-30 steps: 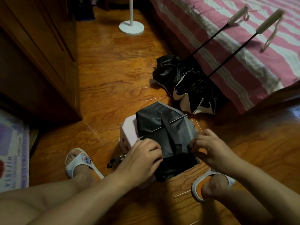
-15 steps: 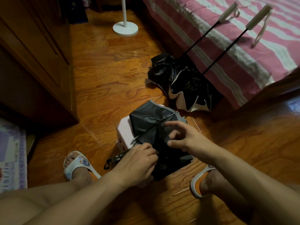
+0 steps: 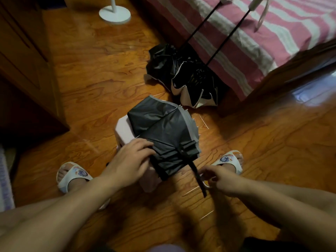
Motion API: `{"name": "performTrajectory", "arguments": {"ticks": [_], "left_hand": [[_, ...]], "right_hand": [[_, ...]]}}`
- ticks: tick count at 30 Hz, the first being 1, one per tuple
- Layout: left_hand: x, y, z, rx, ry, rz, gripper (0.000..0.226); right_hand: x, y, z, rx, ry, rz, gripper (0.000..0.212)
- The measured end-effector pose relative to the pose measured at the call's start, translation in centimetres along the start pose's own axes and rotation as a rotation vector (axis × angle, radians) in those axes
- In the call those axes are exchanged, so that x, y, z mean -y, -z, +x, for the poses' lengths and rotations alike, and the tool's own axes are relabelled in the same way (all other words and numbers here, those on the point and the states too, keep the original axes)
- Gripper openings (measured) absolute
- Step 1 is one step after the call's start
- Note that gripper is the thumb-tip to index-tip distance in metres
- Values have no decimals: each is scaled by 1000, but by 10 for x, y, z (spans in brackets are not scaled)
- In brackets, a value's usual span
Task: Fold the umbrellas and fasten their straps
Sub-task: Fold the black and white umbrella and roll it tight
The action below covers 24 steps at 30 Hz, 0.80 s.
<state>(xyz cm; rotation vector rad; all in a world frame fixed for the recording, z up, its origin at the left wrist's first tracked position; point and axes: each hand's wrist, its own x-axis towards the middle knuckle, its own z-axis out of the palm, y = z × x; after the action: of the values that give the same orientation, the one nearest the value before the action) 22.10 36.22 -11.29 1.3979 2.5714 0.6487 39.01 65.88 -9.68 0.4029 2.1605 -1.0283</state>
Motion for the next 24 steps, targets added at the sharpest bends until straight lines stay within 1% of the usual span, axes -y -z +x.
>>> {"name": "performTrajectory", "arguments": {"ticks": [1, 2, 3, 5, 6, 7, 8, 10, 12, 15, 19, 22, 24], "left_hand": [[3, 1, -1, -52, 86, -8, 28], [5, 3, -2, -84, 184, -8, 29], [8, 5, -3, -91, 285, -6, 31], [14, 6, -8, -33, 479, -8, 38], [16, 7, -12, 5, 547, -14, 42], [18, 6, -16, 42, 584, -20, 45], [20, 5, -21, 74, 596, -21, 47], [21, 3, -29, 122, 593, -15, 50], [24, 0, -35, 139, 571, -28, 51], [28, -1, -35, 128, 553, -73, 49], [33, 0, -32, 119, 510, -94, 36], [32, 1, -27, 108, 578, -195, 24], [34, 4, -24, 115, 645, -321, 19]], "right_hand": [[1, -4, 6, -47, -10, 17, 55], [4, -8, 14, -141, 4, 40, 50], [12, -12, 21, -270, 42, 71, 41], [30, -19, 36, -549, 112, 130, 20], [39, -21, 44, -632, 115, 145, 11], [45, -23, 53, -670, 92, 158, 14], [50, -24, 62, -668, 46, 169, 22], [55, -28, 75, -603, -70, 238, 35], [56, -31, 80, -537, -105, 359, 34], [59, -28, 69, -464, -30, 520, 25], [63, -17, 52, -450, 61, 686, 26], [65, -14, 49, -398, 52, 829, 25], [68, -13, 51, -368, 56, 849, 23]]}}
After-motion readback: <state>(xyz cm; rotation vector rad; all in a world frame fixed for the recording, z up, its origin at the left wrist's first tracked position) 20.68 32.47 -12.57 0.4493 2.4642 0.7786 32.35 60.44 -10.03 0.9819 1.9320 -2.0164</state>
